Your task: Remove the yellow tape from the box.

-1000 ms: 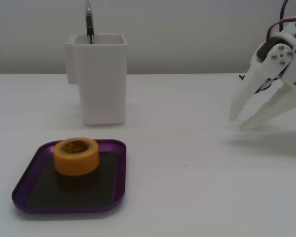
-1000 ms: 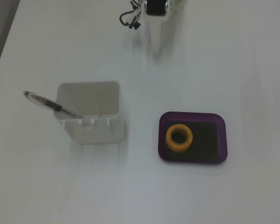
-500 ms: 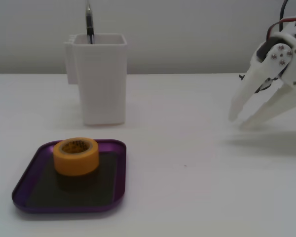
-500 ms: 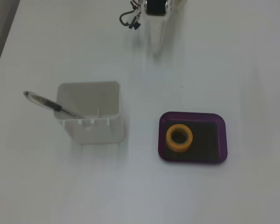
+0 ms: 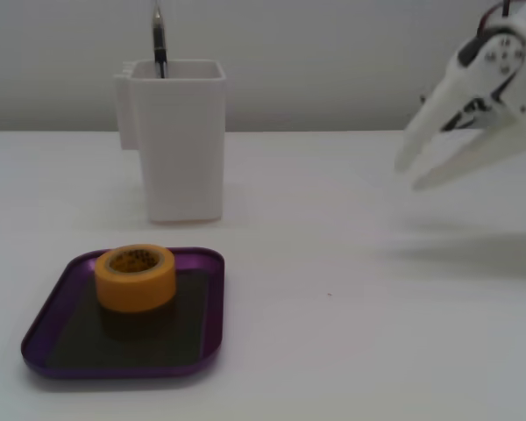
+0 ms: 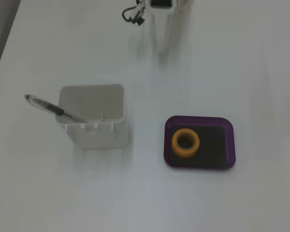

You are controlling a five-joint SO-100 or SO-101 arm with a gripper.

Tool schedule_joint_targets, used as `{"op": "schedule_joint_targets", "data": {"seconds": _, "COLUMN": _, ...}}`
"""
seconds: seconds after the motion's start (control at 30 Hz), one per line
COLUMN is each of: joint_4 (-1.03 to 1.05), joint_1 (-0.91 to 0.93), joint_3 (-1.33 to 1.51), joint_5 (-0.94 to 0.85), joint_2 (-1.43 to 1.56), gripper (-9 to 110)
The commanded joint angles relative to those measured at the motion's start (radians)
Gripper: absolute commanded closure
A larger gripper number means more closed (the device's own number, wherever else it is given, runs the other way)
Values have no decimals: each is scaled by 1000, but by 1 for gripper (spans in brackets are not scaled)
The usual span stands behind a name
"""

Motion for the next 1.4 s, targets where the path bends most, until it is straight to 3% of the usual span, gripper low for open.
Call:
{"op": "schedule_joint_targets", "data": {"seconds": 0.0, "joint_4": 2, "joint_1": -3, "joint_3": -146, "joint_5": -54, "joint_2": -63, "gripper": 98}}
{"op": "schedule_joint_targets", "data": {"seconds": 0.37, "joint_4": 8, "joint_1": -81, "joint_3": -758, "joint_5": -60, "joint_2": -999, "gripper": 97}}
{"op": "schedule_joint_targets", "data": {"seconds": 0.63, "joint_4": 83, "joint_1": -310, "joint_3": -1236, "joint_5": -58, "joint_2": -1534, "gripper": 83}}
{"op": "schedule_joint_targets", "data": {"seconds": 1.03, "joint_4": 80, "joint_1": -244, "joint_3": -1784, "joint_5": -58, "joint_2": -2158, "gripper": 82}}
{"op": "schedule_joint_targets", "data": {"seconds": 1.37, "joint_4": 94, "joint_1": -195, "joint_3": -2005, "joint_5": -58, "joint_2": -2359, "gripper": 82}}
